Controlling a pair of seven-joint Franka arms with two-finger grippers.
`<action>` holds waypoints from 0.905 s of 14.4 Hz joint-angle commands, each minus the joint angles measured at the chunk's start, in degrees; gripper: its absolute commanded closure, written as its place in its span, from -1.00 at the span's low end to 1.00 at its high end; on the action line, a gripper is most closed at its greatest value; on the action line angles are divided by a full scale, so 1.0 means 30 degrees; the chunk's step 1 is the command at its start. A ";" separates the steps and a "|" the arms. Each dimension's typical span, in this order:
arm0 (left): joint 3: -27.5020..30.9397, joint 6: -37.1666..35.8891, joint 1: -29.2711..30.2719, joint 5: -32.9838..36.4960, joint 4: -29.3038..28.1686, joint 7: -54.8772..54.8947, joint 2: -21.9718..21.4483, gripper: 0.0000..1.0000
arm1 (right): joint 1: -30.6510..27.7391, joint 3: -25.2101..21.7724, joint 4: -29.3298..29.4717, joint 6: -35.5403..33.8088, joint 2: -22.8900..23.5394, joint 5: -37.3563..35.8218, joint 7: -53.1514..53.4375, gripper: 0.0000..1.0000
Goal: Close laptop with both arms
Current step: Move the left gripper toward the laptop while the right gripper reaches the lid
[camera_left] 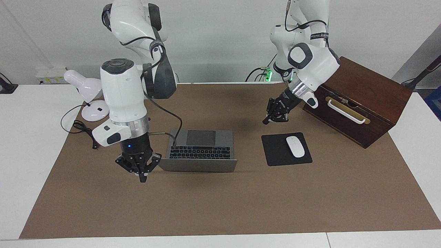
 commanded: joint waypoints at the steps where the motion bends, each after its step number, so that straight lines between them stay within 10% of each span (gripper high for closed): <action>1: 0.0234 0.2998 -0.1800 -0.4079 -0.1339 -0.0750 0.0209 1.00 | 0.0803 -0.0824 0.0589 0.1087 0.0928 0.0276 0.0779 1.00; 7: 0.0263 0.7874 -0.5616 -1.2641 -0.0613 -0.0487 0.3164 1.00 | 0.3058 -0.2697 0.0618 0.3373 0.2333 0.0276 0.2097 1.00; 13: 0.0234 0.8575 -0.6756 -1.3525 0.1116 -0.0310 0.5655 1.00 | 0.5137 -0.4630 0.0590 0.2821 0.2569 0.1824 0.2040 1.00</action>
